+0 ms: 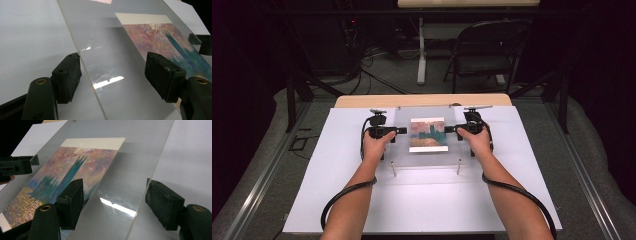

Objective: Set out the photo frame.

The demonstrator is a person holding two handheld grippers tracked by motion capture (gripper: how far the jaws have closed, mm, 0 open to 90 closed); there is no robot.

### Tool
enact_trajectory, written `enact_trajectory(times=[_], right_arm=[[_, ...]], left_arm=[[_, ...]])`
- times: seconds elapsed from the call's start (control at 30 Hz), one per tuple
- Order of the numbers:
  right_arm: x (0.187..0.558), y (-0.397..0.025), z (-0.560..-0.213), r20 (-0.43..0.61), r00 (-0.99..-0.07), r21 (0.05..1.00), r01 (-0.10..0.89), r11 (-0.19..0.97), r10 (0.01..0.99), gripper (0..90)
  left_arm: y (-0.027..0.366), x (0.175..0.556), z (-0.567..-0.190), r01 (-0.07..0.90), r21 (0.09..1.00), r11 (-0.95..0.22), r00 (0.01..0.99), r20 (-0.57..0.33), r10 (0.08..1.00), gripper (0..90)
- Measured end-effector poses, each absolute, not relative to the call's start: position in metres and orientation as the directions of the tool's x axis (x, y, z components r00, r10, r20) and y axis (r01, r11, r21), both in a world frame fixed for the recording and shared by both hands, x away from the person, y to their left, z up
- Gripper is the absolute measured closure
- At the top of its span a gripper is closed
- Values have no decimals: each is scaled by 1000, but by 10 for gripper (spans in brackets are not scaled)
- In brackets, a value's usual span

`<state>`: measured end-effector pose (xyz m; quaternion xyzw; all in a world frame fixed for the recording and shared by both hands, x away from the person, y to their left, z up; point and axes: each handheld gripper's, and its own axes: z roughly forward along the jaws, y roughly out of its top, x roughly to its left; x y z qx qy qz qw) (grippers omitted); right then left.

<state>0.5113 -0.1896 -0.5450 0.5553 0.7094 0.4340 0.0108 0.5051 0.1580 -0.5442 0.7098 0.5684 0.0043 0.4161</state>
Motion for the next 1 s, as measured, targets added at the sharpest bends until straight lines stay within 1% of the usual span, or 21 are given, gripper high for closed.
enact_trajectory(times=[0.8,1.0], right_arm=[[508,-188,-542,447,-394,653,757,8,803,309],[504,-188,-538,430,-409,671,741,18,805,309]], left_arm=[[160,503,-540,790,613,-20,376,-459,805,308],[163,501,-535,784,620,-19,384,-460,801,334]])
